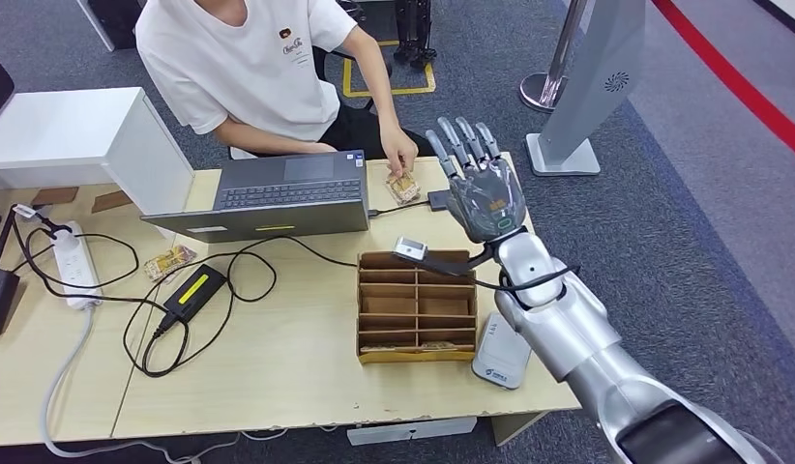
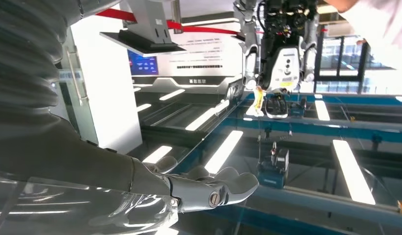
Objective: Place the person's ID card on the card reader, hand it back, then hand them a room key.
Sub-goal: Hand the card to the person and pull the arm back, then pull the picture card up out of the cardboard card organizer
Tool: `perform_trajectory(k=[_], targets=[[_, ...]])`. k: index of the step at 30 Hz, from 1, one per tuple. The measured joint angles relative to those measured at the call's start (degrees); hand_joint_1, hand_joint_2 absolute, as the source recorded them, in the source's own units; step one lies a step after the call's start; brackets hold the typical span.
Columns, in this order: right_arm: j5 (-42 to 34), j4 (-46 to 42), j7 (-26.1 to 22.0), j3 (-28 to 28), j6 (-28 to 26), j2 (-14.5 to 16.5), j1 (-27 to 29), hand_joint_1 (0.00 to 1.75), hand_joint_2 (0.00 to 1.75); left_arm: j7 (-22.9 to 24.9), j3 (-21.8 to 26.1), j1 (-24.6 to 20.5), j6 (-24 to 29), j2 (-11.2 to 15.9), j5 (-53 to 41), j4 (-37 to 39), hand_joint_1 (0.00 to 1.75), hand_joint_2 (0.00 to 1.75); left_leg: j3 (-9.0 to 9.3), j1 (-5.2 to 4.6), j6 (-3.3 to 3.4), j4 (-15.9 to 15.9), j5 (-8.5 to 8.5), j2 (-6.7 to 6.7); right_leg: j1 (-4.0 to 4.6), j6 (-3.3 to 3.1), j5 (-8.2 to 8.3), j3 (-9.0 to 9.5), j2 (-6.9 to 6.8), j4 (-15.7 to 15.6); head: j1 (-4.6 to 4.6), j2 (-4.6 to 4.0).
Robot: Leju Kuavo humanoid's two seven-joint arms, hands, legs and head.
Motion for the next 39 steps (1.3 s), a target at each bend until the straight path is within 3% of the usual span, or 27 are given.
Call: perform_trajectory(k=[8,16,23,28,31,39], targets=[[-2.0,-20.4,-0.7,-2.1,1.2,-8.3,15.2,0.00,1.75,1.3,1.2,1.1,1.0,-0.5,3.2,0.0,0.00,1.75,-0.05,-0.02,0.10,0.0,-0.13,0.03,0.00,0.00,-0.03,0.00,-0.02,-0.1,0.01,0.01],[-2.0,-31.1,-1.0,-4.1,1.5,-12.9,23.1,0.00,1.75,2.1,2.0,1.1,1.3,-0.8,4.6,0.0,0.00,1.75,0.07,-0.01,0.08,0.0,-0.14,0.00,0.00,0.01,-0.06,0.05,-0.05,-0.1,-0.02,0.01],[2.5,-48.3,-0.2,-10.3,-4.7,-20.0,44.1,0.00,1.75,2.5,3.5,1.9,2.5,-1.4,7.3,0.0,0.00,1.75,0.04,-0.05,0.17,0.0,-0.40,-0.36,-0.01,0.09,-0.35,0.18,-0.34,-0.1,-0.01,0.01],[8.2,-57.4,5.9,-11.2,-6.0,-24.0,55.6,0.00,1.75,2.6,4.3,2.2,3.2,-1.7,8.4,0.0,0.00,1.75,0.12,-0.08,0.25,0.0,-0.61,-0.21,-0.02,0.17,-0.49,0.24,-0.21,-0.1,-0.02,0.01],[9.3,-61.1,9.6,-9.4,-4.6,-26.7,59.9,0.00,1.75,2.8,4.3,2.2,3.7,-1.9,8.9,0.0,0.00,1.75,0.14,-0.08,0.26,0.0,-0.61,-0.18,-0.02,0.17,-0.50,0.27,-0.21,-0.1,-0.01,0.01],[9.3,-63.8,10.0,-4.8,-2.9,-29.7,63.3,0.00,1.75,3.8,4.4,2.2,4.3,-2.1,9.6,0.0,0.00,1.75,0.27,-0.09,0.26,0.0,-0.61,-0.11,-0.02,0.17,-0.48,0.35,-0.17,-0.1,-0.01,0.00]])
